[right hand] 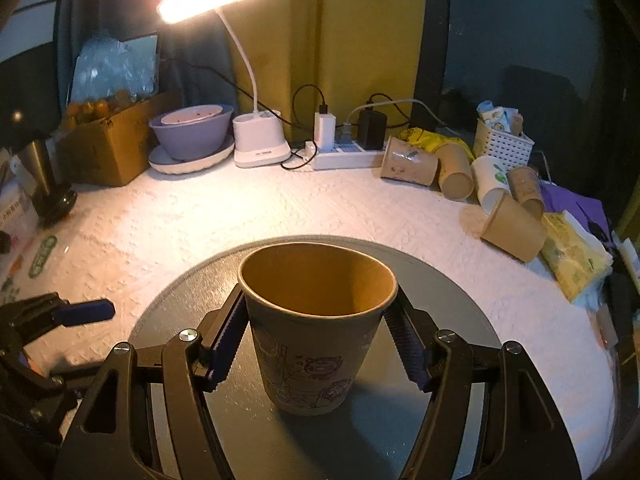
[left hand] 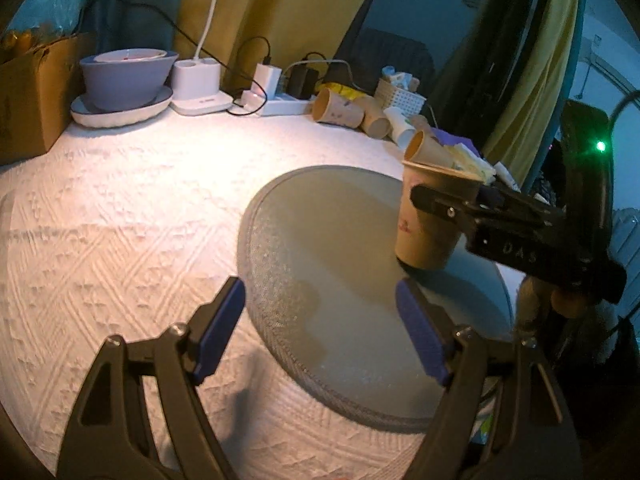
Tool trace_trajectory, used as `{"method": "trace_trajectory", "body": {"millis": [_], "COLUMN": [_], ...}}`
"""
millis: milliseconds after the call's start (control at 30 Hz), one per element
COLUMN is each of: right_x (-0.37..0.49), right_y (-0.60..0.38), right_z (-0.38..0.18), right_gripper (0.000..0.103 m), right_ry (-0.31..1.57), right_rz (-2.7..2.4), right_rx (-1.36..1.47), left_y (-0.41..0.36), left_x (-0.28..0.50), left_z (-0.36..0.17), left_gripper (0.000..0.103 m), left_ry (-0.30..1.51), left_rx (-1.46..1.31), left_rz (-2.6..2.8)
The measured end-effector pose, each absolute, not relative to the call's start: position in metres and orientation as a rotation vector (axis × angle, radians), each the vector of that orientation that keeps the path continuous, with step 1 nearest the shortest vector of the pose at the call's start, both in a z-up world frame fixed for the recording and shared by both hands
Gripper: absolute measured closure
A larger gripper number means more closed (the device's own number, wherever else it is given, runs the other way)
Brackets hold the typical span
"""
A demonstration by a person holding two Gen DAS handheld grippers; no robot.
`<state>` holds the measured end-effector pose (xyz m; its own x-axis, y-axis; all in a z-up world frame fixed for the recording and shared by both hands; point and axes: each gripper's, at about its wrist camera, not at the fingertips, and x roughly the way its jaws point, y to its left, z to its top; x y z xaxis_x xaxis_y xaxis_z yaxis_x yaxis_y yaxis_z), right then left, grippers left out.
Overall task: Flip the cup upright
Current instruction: 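Lower the upright cup onto the grey mat with the right gripper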
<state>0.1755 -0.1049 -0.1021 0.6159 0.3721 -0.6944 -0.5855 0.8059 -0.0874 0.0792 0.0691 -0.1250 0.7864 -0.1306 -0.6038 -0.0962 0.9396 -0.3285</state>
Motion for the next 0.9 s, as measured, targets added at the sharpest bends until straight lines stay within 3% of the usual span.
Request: {"method": "trace_trajectory", "body": {"millis": [600,700,900], "right_x": [0.146,0.139,0.126], "right_y": [-0.129,-0.135,-0.151], "right_z": [-0.099,-0.096,-0.089], "right_gripper": [0.031,0.029,0.027], "right_ry": [0.721,0.714,0.702], "right_rz": [0.525,0.527,0.519], "right_rx": [-0.289,-0.279,-0.261], "left_y": [0.055,0.047,0.031], "left_x": [0.065,0.063,0.058], "left_z": [-0.115,-0.113,-0.105], "left_gripper": [0.024,0.019,0.019], "left_ry": [0.669,0.67,0.666], "left_rx": [-0.298,-0.281,-0.256], "left_rz": [0.024,0.028,0.017]}}
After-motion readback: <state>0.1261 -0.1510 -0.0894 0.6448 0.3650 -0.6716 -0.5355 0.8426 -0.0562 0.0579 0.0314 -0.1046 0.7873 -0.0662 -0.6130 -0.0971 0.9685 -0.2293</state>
